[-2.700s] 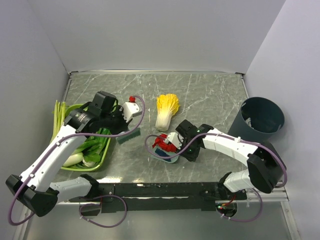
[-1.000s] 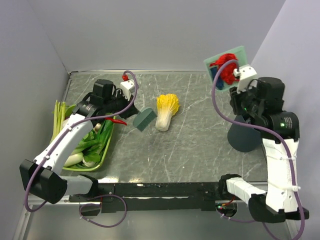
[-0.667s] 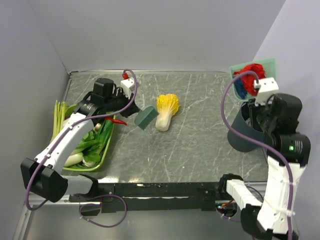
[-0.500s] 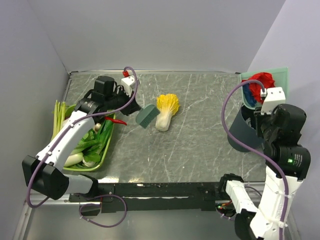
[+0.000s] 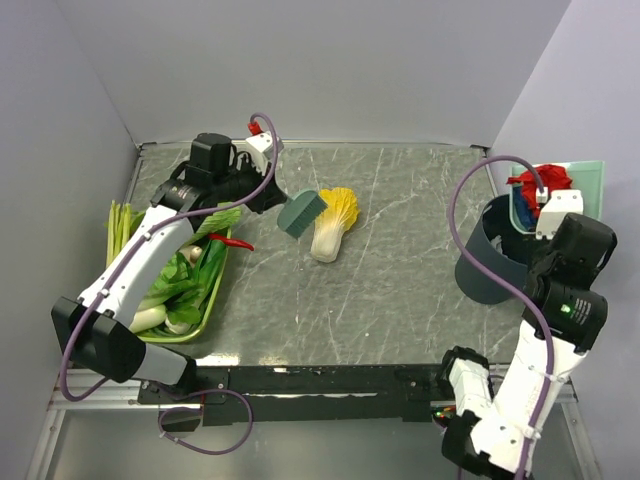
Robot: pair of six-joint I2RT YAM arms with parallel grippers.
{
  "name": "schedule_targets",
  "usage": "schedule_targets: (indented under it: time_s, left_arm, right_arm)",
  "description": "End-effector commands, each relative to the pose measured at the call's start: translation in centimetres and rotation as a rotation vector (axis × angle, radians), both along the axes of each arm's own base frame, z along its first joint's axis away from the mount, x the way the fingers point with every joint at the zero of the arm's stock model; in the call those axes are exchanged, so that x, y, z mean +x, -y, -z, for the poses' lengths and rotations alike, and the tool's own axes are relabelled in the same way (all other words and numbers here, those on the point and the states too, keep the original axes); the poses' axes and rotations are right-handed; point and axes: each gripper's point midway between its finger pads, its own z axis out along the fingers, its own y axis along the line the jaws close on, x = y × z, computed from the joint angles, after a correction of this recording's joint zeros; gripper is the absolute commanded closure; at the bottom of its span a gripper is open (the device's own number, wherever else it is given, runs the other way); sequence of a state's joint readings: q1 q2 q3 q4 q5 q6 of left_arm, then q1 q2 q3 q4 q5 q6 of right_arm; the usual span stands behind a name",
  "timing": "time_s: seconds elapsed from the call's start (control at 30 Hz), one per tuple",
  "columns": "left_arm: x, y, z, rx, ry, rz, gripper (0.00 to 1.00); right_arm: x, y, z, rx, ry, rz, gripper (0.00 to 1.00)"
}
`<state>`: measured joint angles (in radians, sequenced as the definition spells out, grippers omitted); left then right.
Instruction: Sweep away the paper scraps from the table
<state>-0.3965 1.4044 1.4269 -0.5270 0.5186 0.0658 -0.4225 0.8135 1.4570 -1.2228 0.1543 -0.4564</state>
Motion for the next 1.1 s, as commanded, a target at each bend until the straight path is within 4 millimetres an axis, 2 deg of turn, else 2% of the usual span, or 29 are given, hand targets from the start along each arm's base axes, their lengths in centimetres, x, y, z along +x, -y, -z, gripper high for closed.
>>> schedule_targets:
  time_s: [0.0,0.1,0.17,0.27,0.43,0.53,0.73,0.8,0.83,0.87,0.93,1.0,1.07]
  left_arm:
    - [0.0,0.6,-2.4,-0.038,0.059,0.014,0.99]
    - [-0.2,0.2,-2.5,-0.035,0.068,0.004,0.99]
    - [-0.5,0.0,-2.4,-0.029,0.069,0.0,0.99]
    - [-0.8,-0.2,-2.6,-0.016,0.085,0.0,0.99]
    - [-1.1,-0.6,-2.7,0.021,0.12,0.001,0.99]
    - [-0.8,-0.6,-2.9,0.012,0.113,-0.019,0.99]
    - [0.1,0.1,-4.4,-0.021,0.114,-0.025,0.99]
    - [0.3,0.1,-4.3,-0.015,0.113,-0.023,0.99]
    - [0.3,0.2,-4.4,-0.02,0.115,-0.021,0.99]
    - [0.3,0.3,-4.6,-0.023,0.117,-0.017,0.99]
    - [0.2,0.4,-4.6,-0.029,0.116,-0.011,0.99]
    - [0.3,0.5,-4.7,-0.032,0.112,-0.01,0.99]
    - [0.4,0.6,-4.9,-0.033,0.111,-0.011,0.99]
  right_arm:
    - [-0.1,2.4,-0.2,-0.059,-0.048,0.046,1.0]
    - [-0.4,4.5,-0.6,-0.122,-0.11,0.079,1.0]
    - [0.0,6.3,-1.7,-0.173,-0.117,0.102,1.0]
    - [0.6,8.0,-4.8,-0.275,-0.117,0.091,1.0]
    - [1.5,9.4,-6.3,-0.339,-0.187,0.047,1.0]
    - [1.5,10.0,-6.3,-0.374,-0.257,0.021,1.0]
    - [0.7,11.1,-6.3,-0.466,-0.385,-0.006,1.0]
    - [0.4,11.4,-5.6,-0.498,-0.455,-0.033,1.0]
    - [-0.4,11.7,-5.7,-0.526,-0.489,-0.005,1.0]
    - [-0.6,12.0,-4.7,-0.541,-0.555,-0.027,1.0]
    - [-1.0,12.6,-4.0,-0.576,-0.605,-0.018,1.0]
    - [-1.4,12.9,-4.0,-0.61,-0.658,-0.021,1.0]
    - [-1.3,12.7,-4.6,-0.643,-0.638,-0.03,1.0]
